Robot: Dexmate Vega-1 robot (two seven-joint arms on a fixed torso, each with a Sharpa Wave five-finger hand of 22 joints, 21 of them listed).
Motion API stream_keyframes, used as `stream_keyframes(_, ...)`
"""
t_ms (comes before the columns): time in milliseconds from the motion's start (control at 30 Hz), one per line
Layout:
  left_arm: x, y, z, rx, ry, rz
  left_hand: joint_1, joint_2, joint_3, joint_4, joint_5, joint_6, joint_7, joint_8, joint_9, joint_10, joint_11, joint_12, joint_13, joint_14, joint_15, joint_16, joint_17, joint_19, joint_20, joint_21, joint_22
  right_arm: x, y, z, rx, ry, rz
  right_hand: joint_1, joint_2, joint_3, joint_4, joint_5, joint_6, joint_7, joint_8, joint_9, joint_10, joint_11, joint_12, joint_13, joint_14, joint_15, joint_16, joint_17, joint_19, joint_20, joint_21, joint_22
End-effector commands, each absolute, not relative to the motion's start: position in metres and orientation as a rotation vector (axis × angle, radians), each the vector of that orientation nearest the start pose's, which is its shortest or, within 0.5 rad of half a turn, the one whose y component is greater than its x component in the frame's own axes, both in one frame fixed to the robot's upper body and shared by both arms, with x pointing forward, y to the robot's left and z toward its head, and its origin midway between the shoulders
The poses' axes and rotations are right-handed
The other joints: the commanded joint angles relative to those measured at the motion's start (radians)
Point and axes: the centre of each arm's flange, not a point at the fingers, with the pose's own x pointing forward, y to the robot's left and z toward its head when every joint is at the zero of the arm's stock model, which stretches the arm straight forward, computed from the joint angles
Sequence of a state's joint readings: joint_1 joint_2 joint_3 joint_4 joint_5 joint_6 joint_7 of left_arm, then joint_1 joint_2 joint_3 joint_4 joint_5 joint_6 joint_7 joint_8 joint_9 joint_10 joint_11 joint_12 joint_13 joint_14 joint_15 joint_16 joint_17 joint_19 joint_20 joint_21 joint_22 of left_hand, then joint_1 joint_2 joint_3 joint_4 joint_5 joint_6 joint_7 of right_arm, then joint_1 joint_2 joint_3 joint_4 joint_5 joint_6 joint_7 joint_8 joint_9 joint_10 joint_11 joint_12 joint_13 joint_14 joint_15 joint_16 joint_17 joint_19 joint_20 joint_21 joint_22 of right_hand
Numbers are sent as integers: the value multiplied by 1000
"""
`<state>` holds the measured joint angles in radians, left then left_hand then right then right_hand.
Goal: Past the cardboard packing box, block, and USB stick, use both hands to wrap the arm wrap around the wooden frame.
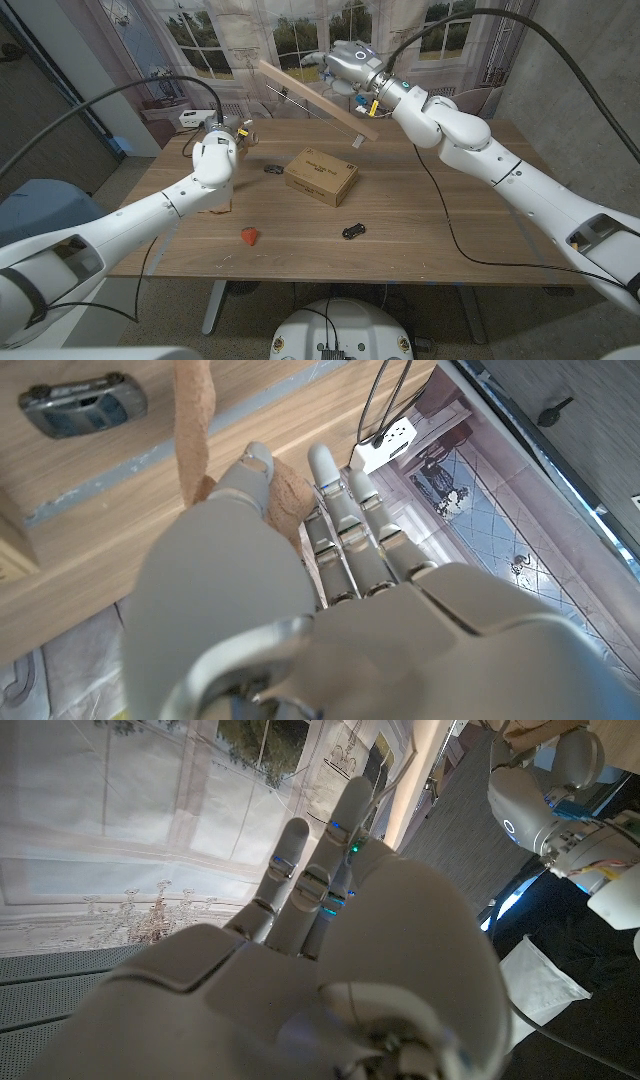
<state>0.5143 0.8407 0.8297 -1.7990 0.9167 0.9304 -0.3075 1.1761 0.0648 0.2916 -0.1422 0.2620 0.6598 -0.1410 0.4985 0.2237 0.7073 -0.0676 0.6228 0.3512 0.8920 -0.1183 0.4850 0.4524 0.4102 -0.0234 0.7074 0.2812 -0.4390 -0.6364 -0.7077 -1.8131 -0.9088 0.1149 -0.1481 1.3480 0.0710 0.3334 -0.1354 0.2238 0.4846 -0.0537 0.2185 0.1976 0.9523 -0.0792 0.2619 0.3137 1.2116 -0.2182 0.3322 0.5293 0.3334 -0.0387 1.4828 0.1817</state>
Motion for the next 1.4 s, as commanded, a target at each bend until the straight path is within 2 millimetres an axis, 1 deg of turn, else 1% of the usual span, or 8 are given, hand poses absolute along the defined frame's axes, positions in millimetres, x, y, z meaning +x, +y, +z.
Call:
stream_keyframes(33,541,291,121,1569,-227,480,58,46,-6,-1,12,304,16,62,29,199,-133,5,177,15,-121,-3,6,-5,-1,10,1,542,-58,181,-1619,-1405,-166,9,10,-1,-2,6,17,-1,6,2,106,-100,-7,2,20,-19,0,4,-4,-158,-1,3)
stream_keyframes(167,528,290,124,1554,-264,461,60,44,-8,-1,17,305,17,61,27,202,-132,4,179,19,-121,-3,8,-7,-3,12,1,552,-59,184,-1615,-1374,-193,9,10,-2,-2,6,19,0,6,3,107,-101,-7,1,21,-19,1,4,-5,-158,-1,3)
stream_keyframes(333,516,291,131,1498,-337,440,63,41,-12,1,27,308,18,61,23,205,-132,1,183,22,-121,-6,13,-8,-3,18,0,558,-58,182,-1622,-1362,-207,10,10,-3,-2,7,20,2,6,3,108,-99,-8,1,20,-19,0,5,-5,-158,0,3)
stream_keyframes(467,509,295,141,1451,-386,444,63,40,-15,3,33,305,17,61,23,206,-133,-2,185,23,-121,-9,16,-9,-4,22,0,559,-55,176,-1648,-1366,-212,10,10,-4,-2,7,26,-2,8,3,107,-101,-9,1,20,-19,-1,5,-7,-158,-1,3)
stream_keyframes(633,502,303,155,1347,-457,410,63,41,-18,6,39,304,20,62,24,209,-133,-4,187,25,-120,-11,18,-12,-4,25,-1,559,-52,170,-1686,-1366,-212,11,10,-6,-2,9,40,-9,12,3,109,-101,-9,3,18,-19,-2,6,-9,-157,-3,2)
stream_keyframes(833,494,309,172,1234,-548,381,64,41,-21,9,45,302,22,62,24,210,-133,-8,190,29,-121,-13,22,-13,-3,29,-2,562,-50,167,-1694,-1367,-204,12,10,-8,-2,10,50,-14,14,3,109,-102,-9,6,16,-19,-3,7,-10,-157,-4,2)
stream_keyframes(1200,480,309,194,1085,-672,258,64,42,-27,14,56,299,28,61,23,212,-133,-14,195,35,-120,-18,27,-15,0,38,-3,564,-46,165,-1713,-1386,-189,15,10,-11,-3,13,61,-23,15,3,109,-104,-12,8,17,-19,-3,10,-11,-158,-3,2)
stream_keyframes(1400,472,308,207,1050,-712,270,63,42,-30,17,61,298,30,61,23,214,-133,-17,198,35,-120,-23,29,-16,1,43,-4,561,-46,160,-1708,-1407,-173,16,11,-12,-3,14,66,-23,16,3,110,-100,-12,9,18,-19,-3,11,-12,-158,-3,3)
